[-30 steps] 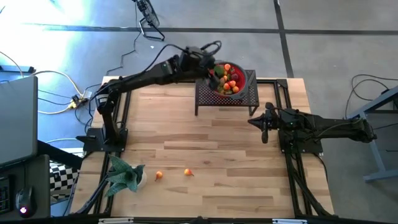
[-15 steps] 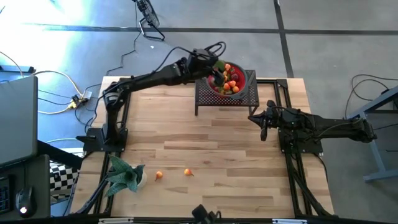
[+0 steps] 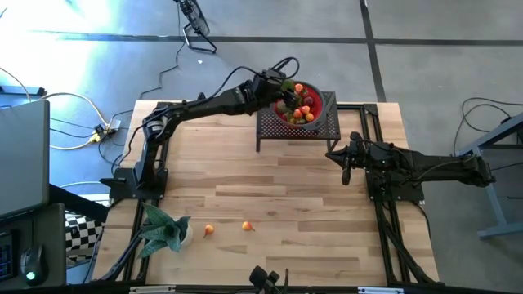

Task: Pick & Place Fruit
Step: Put the half kiwi into the strainer on the shelf

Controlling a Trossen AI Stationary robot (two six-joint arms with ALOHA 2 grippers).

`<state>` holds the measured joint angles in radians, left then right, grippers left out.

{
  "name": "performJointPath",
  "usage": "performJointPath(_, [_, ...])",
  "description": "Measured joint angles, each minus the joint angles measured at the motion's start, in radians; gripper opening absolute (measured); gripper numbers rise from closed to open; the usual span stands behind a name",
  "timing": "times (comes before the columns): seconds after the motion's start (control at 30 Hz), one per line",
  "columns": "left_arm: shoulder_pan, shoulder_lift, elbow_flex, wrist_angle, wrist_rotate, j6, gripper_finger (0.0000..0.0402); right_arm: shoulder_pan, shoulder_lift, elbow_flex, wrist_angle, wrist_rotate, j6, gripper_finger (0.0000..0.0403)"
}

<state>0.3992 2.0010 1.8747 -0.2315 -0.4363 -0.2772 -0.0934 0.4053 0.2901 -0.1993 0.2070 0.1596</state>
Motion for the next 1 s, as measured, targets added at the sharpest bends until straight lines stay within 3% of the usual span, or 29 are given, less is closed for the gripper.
performJointPath(1.0, [-0.007, -0.001, 0.000, -0.033, 0.046, -0.046, 0.0258, 0.000, 0.049, 0.000, 0.001, 0.000, -0.007, 0.0005])
